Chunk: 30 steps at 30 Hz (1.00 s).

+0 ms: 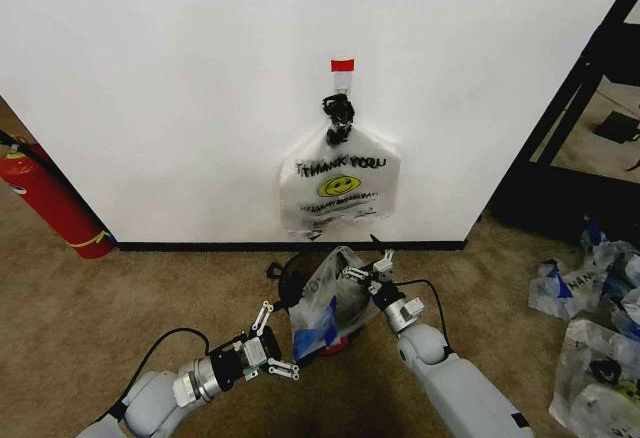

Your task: Pick up the garbage bag from the wall and place it over the trash bin.

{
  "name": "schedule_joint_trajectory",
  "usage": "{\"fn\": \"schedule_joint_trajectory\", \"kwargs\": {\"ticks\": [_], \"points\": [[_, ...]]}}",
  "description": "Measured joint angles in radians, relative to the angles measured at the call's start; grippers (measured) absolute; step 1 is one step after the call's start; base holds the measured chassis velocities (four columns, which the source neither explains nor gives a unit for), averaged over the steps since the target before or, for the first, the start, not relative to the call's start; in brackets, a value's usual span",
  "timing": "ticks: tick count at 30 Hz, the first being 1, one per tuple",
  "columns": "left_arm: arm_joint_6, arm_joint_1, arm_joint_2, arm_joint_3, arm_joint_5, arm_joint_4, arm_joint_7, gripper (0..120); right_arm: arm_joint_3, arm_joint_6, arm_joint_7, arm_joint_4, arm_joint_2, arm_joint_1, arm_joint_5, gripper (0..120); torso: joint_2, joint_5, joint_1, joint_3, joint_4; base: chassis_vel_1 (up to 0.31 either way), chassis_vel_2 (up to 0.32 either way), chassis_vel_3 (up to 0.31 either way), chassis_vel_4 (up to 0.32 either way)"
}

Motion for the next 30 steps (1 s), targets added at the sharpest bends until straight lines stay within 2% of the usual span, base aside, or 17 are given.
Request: {"fn": "schedule_joint_trajectory", "kwargs": {"ticks": [1, 2, 7, 13, 14, 21, 26, 30], "points": [[0.0, 0.0, 0.0, 0.0, 0.0, 0.0, 0.0, 100, 0.0, 0.0, 0.0, 0.0, 0.0, 0.0, 0.0, 100, 0.0, 0.0, 0.0, 0.0, 0.0, 0.0, 0.0, 0.0, 0.0], [-0.007, -0.016, -0.008, -0.001, -0.057, 0.005, 0.043, 100, -0.002, 0.003, 0.0, -0.007, 0.005, 0.001, -0.006, 100, 0.0, 0.0, 0.0, 0.0, -0.0002, 0.0, 0.0, 0.0, 0.0], [-0.004, -0.022, -0.019, 0.002, -0.115, 0.005, 0.059, 100, -0.007, 0.014, -0.001, -0.007, 0.007, -0.002, -0.012, 100, 0.0, -0.0001, 0.0, 0.0, -0.0001, 0.0, 0.0, 0.0, 0.0], [0.072, 0.002, -0.024, 0.01, -0.296, -0.027, 0.112, 100, -0.027, 0.024, -0.049, 0.071, -0.06, -0.031, -0.013, 100, 0.0, 0.0002, 0.0, 0.0, 0.0001, 0.0, 0.0, 0.0, 0.0], [0.072, 0.002, -0.024, 0.01, -0.296, -0.027, 0.112, 100, -0.027, 0.024, -0.049, 0.071, -0.06, -0.031, -0.013, 100, 0.0, 0.0002, 0.0, 0.0, 0.0001, 0.0, 0.0, 0.0, 0.0], [0.209, 0.02, -0.104, 0.002, -0.542, -0.034, 0.225, 100, 0.003, 0.028, -0.06, 0.082, -0.081, -0.053, -0.045, 100, 0.0, 0.0, 0.0, 0.0, 0.0, 0.0, 0.0, 0.0, 0.0], [0.268, 0.012, -0.153, -0.018, -0.617, 0.007, 0.268, 100, 0.014, 0.034, -0.06, 0.06, -0.066, -0.055, -0.062, 100, 0.0, 0.0003, 0.0, 0.0, 0.0, 0.0, 0.0, 0.0, 0.0], [0.273, -0.002, -0.183, -0.02, -0.637, 0.063, 0.241, 100, 0.021, 0.038, -0.06, 0.042, -0.055, -0.048, -0.067, 100, 0.0, 0.0001, 0.0, 0.0, 0.0, 0.0, 0.0, 0.0, 0.0]]}}
